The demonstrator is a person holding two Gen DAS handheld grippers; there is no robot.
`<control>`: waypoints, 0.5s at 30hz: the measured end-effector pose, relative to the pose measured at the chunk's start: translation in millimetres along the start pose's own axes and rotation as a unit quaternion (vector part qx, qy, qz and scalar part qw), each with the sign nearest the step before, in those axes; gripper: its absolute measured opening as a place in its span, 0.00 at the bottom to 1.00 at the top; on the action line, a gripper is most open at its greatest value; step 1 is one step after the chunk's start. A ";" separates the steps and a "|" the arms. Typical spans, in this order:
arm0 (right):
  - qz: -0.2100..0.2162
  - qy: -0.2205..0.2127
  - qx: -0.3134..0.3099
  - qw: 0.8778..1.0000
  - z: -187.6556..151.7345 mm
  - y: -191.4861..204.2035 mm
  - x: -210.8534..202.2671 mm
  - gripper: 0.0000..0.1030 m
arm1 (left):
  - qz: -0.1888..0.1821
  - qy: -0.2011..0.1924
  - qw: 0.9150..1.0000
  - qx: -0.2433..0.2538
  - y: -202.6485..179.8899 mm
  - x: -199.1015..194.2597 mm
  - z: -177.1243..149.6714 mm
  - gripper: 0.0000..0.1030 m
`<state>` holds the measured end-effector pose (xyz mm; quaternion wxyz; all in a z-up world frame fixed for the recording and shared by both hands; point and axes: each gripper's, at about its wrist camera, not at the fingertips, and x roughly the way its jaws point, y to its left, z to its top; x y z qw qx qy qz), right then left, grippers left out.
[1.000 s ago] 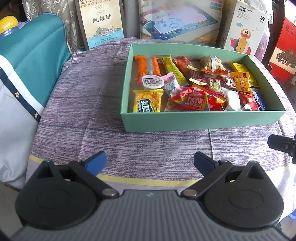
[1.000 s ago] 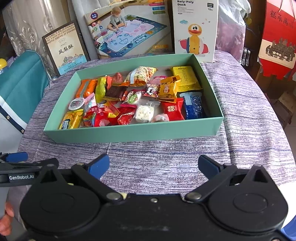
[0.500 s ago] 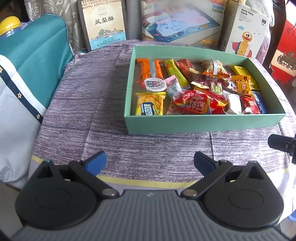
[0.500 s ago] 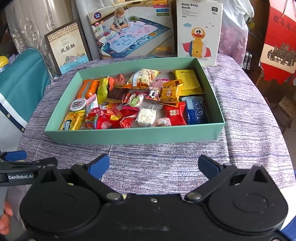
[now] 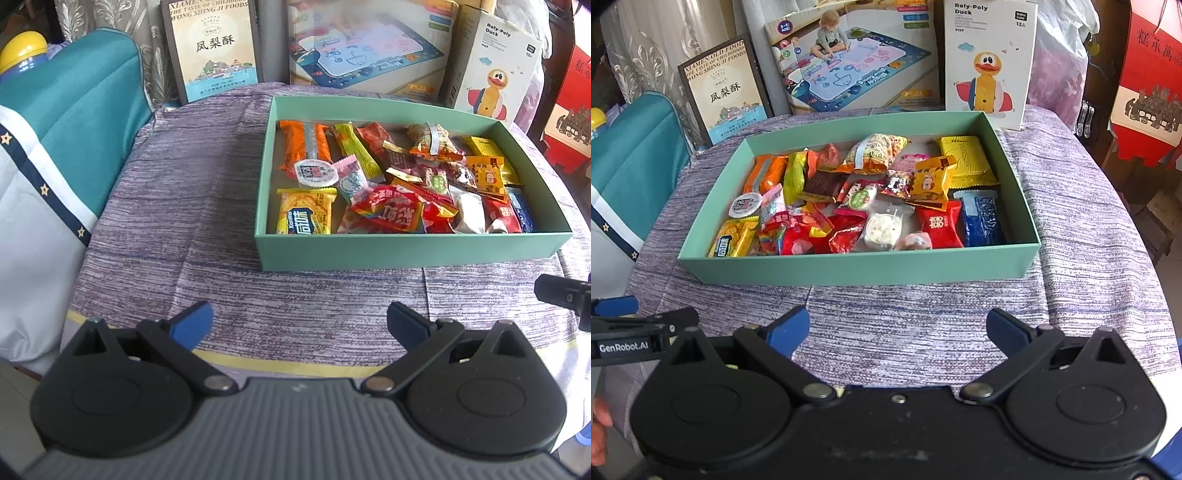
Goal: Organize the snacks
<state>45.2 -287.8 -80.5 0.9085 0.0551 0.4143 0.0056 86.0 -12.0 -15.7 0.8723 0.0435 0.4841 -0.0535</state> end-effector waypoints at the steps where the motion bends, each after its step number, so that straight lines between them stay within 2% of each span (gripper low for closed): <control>1: 0.000 0.000 0.000 1.000 0.5 0.0 0.0 1.00 | 0.001 -0.001 1.000 0.000 -0.1 -0.3 0.4 1.00; 15: -0.004 0.002 -0.001 1.000 2.6 1.7 2.6 1.00 | 0.007 -0.003 1.000 0.003 -0.1 -3.0 2.4 1.00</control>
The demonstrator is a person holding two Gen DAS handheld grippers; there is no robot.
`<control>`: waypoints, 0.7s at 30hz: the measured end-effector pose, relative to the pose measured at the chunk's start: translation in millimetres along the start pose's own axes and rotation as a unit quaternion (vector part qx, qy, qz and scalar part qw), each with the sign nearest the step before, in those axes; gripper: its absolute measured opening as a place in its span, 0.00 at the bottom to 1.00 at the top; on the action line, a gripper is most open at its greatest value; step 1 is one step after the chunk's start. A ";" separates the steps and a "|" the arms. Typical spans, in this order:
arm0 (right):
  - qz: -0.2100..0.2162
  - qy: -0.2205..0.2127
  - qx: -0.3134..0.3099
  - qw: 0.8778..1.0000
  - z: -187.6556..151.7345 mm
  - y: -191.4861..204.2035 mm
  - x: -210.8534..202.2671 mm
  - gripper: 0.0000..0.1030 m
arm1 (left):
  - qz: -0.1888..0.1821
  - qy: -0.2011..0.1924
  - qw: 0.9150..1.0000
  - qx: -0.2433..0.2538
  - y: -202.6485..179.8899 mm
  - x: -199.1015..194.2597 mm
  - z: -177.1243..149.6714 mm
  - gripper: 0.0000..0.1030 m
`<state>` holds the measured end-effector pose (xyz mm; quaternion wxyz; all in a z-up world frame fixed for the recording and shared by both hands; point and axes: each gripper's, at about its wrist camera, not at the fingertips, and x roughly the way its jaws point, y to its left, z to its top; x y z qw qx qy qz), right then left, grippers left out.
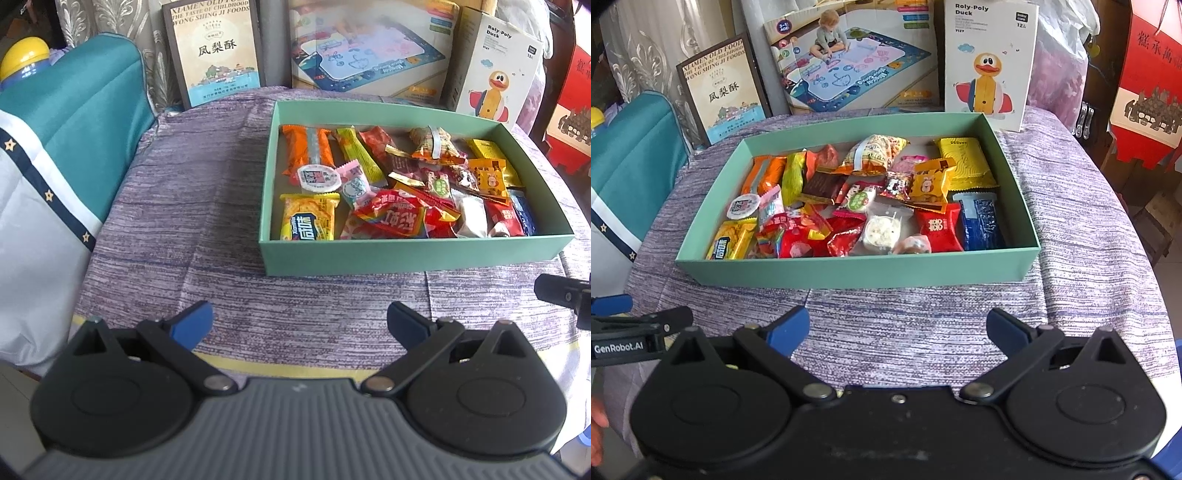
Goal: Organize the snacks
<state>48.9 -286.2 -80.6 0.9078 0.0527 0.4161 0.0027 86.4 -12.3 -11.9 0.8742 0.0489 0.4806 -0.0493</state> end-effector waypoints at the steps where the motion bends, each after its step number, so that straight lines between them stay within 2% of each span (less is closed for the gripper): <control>1: 0.000 0.000 0.000 1.000 -0.1 0.1 0.3 1.00 | 0.000 0.000 1.000 0.000 0.1 0.2 0.0 1.00; 21: -0.006 0.007 -0.008 1.000 2.0 -0.9 7.1 1.00 | -0.002 0.010 1.000 0.007 -3.1 5.5 -0.2 1.00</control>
